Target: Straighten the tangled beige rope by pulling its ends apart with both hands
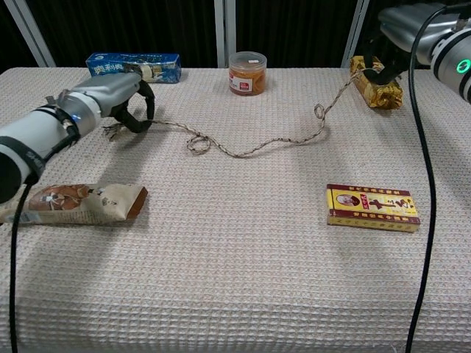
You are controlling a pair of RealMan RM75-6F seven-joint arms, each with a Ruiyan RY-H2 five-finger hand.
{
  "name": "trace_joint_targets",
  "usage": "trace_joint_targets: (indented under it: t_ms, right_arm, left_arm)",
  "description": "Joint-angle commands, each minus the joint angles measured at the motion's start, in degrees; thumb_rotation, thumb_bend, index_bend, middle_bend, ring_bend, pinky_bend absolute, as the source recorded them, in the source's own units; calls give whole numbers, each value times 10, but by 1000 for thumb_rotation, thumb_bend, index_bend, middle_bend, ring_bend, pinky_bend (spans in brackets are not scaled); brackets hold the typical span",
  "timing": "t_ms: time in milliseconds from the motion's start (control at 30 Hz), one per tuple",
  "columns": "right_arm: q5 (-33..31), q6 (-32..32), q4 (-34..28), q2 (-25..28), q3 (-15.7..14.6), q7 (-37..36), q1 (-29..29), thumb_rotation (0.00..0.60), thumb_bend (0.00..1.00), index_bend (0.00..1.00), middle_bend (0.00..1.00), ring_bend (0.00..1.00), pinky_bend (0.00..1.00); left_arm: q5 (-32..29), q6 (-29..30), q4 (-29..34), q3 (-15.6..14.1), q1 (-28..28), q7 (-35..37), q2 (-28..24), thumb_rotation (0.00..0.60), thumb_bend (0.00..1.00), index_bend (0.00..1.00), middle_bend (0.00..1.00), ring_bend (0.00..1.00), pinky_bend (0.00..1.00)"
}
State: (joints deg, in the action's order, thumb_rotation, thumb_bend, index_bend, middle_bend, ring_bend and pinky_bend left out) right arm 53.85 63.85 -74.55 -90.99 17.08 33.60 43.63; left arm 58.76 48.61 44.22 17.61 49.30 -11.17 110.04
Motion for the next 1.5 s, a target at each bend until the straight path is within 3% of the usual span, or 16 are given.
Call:
trace_joint_targets:
  t_ms: [33, 233, 433, 800, 1300, 1400, 1500]
  right_arm:
    - [10, 16, -32, 39, -5, -15, -25, 600, 699, 730, 296, 29, 73]
    - [17, 31, -67, 96, -17, -38, -62, 600, 699, 739, 301, 29, 72]
    - [3, 20, -57, 105, -33, -40, -80, 600, 699, 738, 299, 29, 73]
    - [10, -4, 12, 62, -58, -48, -85, 600, 699, 739, 299, 29, 72]
    - [41, -24, 107, -16, -66, -86, -85, 600, 690, 737, 295, 29, 65]
    - [43, -30, 122, -27, -66, -87, -85, 600, 665, 697, 275, 29, 60]
    - [42, -33, 131, -34, -68, -81, -87, 600, 578, 579, 241, 20, 45]
  left_arm:
    - [12, 45, 67, -15, -59, 28, -62, 600, 473, 604, 197, 114, 161]
    - [14, 87, 149, -37, -130, 32, -145, 600, 470, 604, 197, 114, 160]
    - [10, 91, 169, -52, -165, 36, -178, 600, 464, 604, 197, 114, 160]
    - [17, 80, 128, -64, -175, 31, -166, 600, 465, 604, 197, 114, 159]
    - [59, 83, 86, -72, -165, 20, -144, 600, 463, 583, 196, 114, 158]
    - [62, 81, 90, -72, -165, 22, -145, 600, 462, 541, 194, 114, 157]
    - [65, 83, 95, -72, -167, 22, -146, 600, 451, 465, 190, 114, 157]
